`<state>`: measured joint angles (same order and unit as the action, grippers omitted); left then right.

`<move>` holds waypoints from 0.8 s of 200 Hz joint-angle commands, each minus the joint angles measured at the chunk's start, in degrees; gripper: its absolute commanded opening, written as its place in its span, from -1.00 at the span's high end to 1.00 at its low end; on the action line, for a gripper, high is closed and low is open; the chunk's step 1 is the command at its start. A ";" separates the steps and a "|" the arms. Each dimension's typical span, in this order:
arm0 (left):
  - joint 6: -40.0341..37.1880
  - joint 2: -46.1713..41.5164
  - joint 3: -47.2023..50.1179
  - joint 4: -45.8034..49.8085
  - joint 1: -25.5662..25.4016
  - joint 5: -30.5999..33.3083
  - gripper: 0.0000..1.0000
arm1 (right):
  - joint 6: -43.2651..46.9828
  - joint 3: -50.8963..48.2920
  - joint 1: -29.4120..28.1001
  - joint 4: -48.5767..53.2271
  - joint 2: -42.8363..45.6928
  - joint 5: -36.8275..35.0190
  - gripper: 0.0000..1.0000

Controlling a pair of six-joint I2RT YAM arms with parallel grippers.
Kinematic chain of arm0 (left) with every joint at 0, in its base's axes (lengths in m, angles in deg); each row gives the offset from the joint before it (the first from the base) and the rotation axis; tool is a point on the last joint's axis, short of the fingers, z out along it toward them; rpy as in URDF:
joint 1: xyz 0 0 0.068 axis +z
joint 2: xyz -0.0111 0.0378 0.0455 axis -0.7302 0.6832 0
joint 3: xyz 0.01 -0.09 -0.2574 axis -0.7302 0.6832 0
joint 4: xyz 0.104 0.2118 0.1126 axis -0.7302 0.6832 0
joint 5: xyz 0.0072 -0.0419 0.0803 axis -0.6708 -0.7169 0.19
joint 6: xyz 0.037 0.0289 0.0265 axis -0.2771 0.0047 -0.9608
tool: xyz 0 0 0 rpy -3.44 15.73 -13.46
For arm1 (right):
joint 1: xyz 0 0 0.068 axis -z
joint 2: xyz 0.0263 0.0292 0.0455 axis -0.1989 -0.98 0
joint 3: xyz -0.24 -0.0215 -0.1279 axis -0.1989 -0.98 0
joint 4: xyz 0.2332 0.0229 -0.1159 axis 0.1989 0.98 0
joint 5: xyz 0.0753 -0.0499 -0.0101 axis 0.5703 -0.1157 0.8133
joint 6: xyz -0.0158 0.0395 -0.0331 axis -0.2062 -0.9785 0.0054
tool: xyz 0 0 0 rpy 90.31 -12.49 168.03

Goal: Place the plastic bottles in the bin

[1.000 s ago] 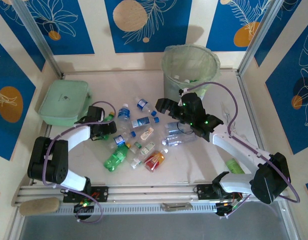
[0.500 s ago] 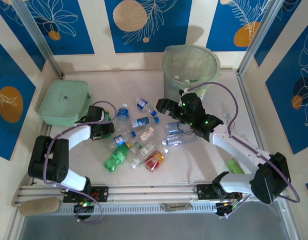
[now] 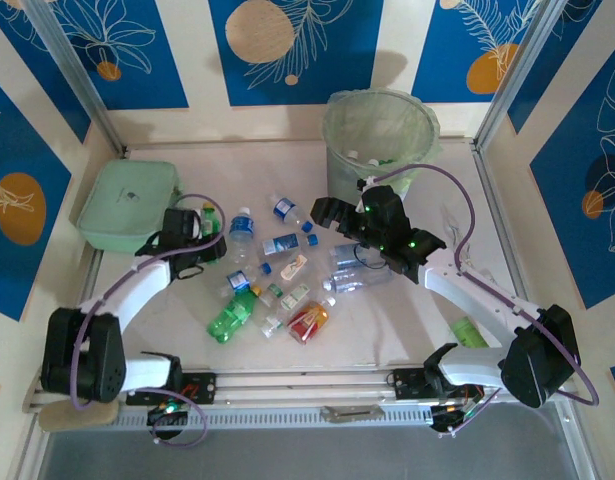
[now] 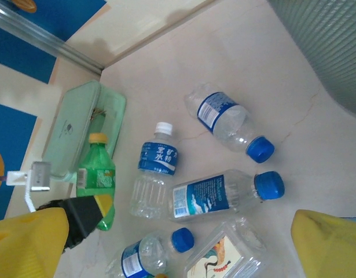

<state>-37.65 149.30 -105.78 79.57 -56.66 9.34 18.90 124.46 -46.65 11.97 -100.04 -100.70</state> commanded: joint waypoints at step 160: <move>5.12 -6.64 1.76 -29.71 -22.89 -23.54 0.14 | 1.17 7.34 -2.90 -14.69 -12.39 22.92 -0.97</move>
<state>-32.66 141.60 -102.48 55.26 -77.05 -12.02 19.90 130.47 -49.25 -1.36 -111.97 -78.88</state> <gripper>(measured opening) 0.586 0.992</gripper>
